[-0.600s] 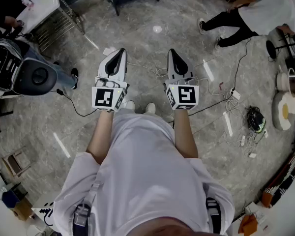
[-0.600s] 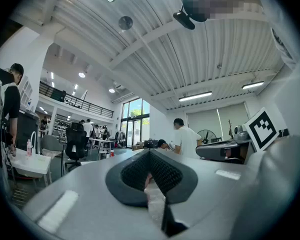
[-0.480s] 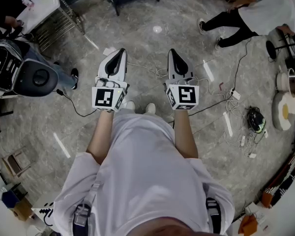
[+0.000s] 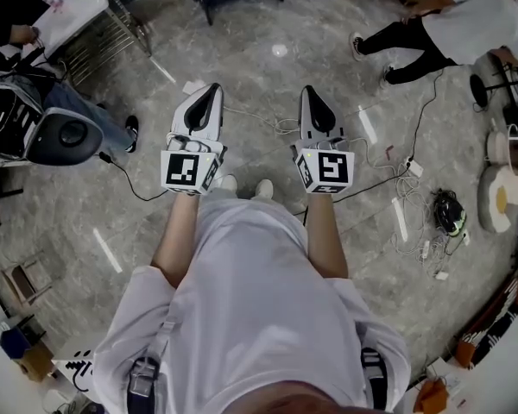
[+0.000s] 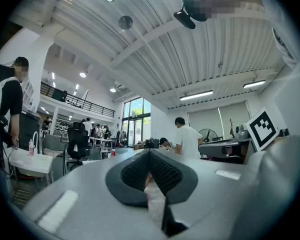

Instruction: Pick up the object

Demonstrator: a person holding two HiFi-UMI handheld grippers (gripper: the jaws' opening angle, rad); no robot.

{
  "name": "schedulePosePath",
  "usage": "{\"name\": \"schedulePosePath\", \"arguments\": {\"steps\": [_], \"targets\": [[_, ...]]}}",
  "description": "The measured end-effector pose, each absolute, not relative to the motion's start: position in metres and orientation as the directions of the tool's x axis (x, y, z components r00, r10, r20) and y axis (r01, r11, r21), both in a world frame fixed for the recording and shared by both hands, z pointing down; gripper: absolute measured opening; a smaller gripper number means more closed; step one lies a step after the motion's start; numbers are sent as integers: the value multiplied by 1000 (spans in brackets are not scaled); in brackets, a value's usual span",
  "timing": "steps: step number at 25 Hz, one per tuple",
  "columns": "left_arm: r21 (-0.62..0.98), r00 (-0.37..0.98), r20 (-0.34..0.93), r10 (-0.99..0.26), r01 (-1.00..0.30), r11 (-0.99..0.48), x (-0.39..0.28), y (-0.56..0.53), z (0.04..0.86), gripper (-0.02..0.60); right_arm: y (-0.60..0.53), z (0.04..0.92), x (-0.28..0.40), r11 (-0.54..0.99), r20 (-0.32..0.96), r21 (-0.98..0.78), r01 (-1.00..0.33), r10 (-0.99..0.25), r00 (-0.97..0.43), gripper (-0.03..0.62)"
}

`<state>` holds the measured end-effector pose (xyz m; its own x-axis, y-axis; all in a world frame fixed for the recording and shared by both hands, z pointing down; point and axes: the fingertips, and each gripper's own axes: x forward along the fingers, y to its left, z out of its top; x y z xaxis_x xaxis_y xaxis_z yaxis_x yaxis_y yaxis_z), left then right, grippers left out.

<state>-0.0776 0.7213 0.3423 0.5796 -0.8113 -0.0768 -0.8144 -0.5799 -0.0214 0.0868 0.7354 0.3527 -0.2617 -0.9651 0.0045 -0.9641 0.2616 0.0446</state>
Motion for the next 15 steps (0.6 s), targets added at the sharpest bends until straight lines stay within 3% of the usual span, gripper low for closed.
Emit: {"name": "schedulePosePath", "arguments": {"steps": [7, 15], "targets": [[-22, 574, -63, -816, -819, -574, -68, 720, 345, 0, 739, 351, 100, 278, -27, 36, -960, -960, -279, 5], [-46, 559, -52, -828, -829, -557, -49, 705, 346, 0, 721, 362, 123, 293, -18, 23, -956, -956, -293, 133]]}}
